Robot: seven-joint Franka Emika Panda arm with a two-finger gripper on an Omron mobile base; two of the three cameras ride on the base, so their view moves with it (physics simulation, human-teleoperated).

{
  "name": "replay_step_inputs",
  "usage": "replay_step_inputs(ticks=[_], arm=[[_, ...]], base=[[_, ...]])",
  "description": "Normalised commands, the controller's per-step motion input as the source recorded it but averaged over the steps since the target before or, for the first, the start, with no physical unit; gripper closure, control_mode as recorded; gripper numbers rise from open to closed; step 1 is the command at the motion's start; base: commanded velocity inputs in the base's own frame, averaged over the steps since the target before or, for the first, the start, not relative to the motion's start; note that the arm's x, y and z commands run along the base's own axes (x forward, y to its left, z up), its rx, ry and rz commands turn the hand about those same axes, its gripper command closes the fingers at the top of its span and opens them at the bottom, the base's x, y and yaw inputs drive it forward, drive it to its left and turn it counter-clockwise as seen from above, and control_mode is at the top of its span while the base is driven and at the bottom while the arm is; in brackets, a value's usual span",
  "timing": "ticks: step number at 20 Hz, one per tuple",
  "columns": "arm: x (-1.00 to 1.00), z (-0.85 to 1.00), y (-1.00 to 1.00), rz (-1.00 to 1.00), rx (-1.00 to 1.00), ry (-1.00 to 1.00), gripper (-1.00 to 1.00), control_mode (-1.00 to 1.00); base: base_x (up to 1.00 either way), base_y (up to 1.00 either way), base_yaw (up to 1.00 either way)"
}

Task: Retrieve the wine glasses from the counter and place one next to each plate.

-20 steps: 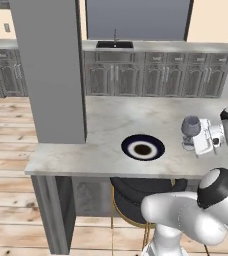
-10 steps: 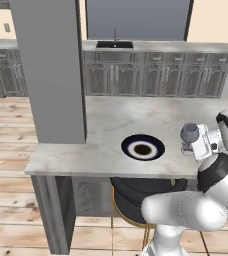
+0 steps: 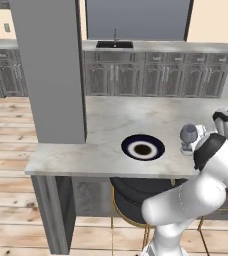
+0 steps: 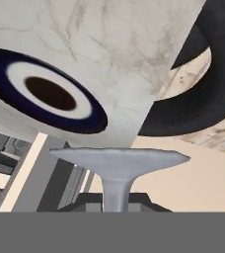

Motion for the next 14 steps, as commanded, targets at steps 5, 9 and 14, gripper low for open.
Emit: replay_step_inputs(ticks=[5,9,14], arm=[[0.25,-0.06,0.0,0.0,0.0,0.0,1.0,-1.0],[0.1,-0.07,0.0,0.0,0.0,0.0,1.0,-1.0],[0.1,-0.19,0.0,0.0,0.0,0.0,1.0,-1.0]], base=[[0.0,0.0,0.0],[0.0,0.0,0.0],[0.0,0.0,0.0]])
